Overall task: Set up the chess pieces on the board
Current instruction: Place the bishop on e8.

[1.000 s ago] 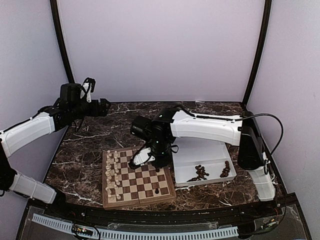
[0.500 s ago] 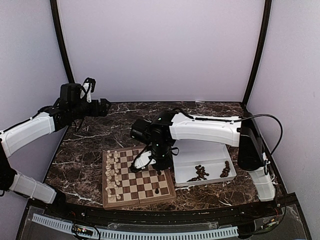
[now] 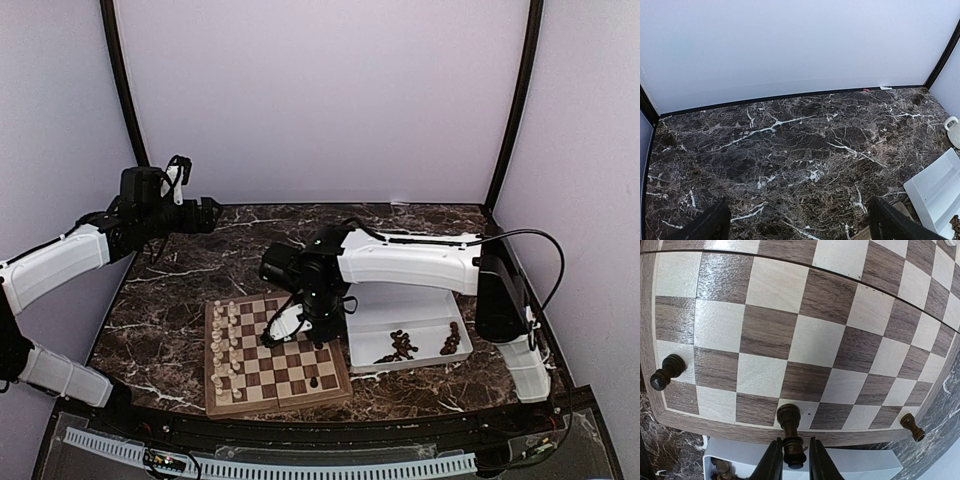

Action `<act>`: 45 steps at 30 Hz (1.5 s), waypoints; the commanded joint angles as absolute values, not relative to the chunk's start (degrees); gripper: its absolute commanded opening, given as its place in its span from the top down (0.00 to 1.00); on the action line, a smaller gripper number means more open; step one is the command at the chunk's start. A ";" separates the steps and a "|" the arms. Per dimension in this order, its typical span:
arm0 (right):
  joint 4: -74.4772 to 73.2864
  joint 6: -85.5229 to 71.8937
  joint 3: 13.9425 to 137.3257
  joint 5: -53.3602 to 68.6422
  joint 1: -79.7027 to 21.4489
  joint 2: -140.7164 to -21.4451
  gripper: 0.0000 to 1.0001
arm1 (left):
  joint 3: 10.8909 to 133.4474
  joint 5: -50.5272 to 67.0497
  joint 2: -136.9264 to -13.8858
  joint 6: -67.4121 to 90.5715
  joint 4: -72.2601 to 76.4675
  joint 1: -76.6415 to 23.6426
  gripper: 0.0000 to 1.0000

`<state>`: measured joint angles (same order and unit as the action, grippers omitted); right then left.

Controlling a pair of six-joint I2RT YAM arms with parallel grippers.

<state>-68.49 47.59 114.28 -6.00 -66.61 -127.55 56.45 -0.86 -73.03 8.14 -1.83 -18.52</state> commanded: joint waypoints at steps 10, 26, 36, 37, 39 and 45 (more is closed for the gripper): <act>-67.27 46.98 112.91 -8.00 -67.32 -127.59 0.71 | 55.99 -0.17 -70.92 8.48 -1.46 -18.19 0.01; -66.22 46.40 112.30 -9.95 -67.26 -127.84 0.70 | 55.97 -0.14 -70.94 8.69 -1.48 -18.19 0.01; -67.10 46.82 111.81 -9.37 -67.31 -127.19 0.65 | 55.99 1.55 -71.17 8.72 -1.46 -18.19 0.01; -67.33 47.03 111.84 -9.03 -67.32 -126.85 0.63 | 55.99 1.52 -71.23 8.66 -1.43 -18.19 0.01; -67.94 47.45 111.93 -7.68 -67.06 -125.87 0.59 | 55.99 1.51 -71.34 8.58 -1.40 -18.19 0.01; -71.27 48.74 114.22 -0.65 -64.31 -121.80 0.51 | 55.07 -1.29 -71.42 8.37 -0.47 -18.03 0.01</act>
